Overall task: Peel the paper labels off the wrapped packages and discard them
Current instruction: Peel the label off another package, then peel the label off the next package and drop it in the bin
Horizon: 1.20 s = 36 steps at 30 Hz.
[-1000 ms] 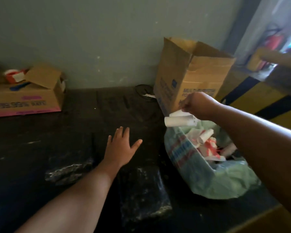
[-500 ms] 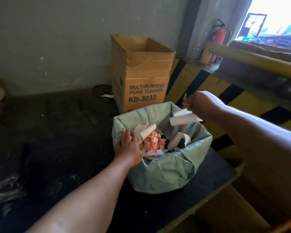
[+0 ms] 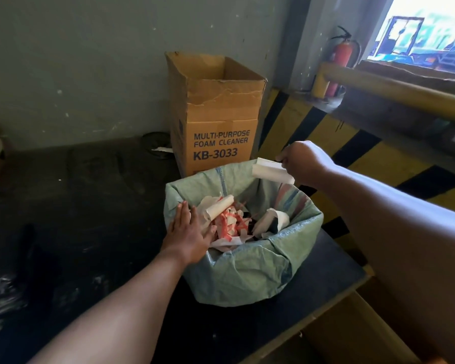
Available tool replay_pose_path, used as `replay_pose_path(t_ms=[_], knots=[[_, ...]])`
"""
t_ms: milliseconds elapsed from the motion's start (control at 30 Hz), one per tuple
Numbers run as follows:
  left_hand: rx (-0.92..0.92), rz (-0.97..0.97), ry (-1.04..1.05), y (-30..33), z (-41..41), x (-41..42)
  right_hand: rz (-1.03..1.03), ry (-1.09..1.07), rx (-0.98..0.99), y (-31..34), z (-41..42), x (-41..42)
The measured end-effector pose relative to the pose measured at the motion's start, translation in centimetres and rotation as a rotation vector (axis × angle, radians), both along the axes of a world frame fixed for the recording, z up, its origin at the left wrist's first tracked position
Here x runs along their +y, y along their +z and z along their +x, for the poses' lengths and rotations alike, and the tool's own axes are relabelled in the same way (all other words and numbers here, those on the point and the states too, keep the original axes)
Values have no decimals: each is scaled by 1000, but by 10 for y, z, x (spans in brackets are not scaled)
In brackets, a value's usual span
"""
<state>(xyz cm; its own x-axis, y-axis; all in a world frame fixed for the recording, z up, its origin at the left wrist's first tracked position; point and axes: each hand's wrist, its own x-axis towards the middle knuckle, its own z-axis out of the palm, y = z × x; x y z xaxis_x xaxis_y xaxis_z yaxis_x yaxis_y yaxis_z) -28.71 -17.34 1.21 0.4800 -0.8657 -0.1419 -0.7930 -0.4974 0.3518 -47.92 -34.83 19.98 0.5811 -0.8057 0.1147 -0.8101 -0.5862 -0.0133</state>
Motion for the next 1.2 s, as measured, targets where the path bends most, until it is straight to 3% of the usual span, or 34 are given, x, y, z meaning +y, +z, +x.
replay_pose_path(t_ms=[233, 400, 567, 700, 1000, 1200], knots=[[20, -15, -1, -3, 2, 0, 26, -6, -3, -4, 7, -8], [31, -27, 8, 0, -1, -1, 36, 101, -53, -14, 14, -12], [-9, -16, -19, 2, -1, 1, 277, 141, -61, -38, 44, 12], [-48, -83, -74, 15, 20, 19, 283, 246, 11, -46, 87, 39], [-177, -109, 318, 14, 184, 190, 446, 515, 40, -78, 235, 156], [-148, -24, 553, -12, 270, 320, 607, 605, 104, -117, 339, 246]])
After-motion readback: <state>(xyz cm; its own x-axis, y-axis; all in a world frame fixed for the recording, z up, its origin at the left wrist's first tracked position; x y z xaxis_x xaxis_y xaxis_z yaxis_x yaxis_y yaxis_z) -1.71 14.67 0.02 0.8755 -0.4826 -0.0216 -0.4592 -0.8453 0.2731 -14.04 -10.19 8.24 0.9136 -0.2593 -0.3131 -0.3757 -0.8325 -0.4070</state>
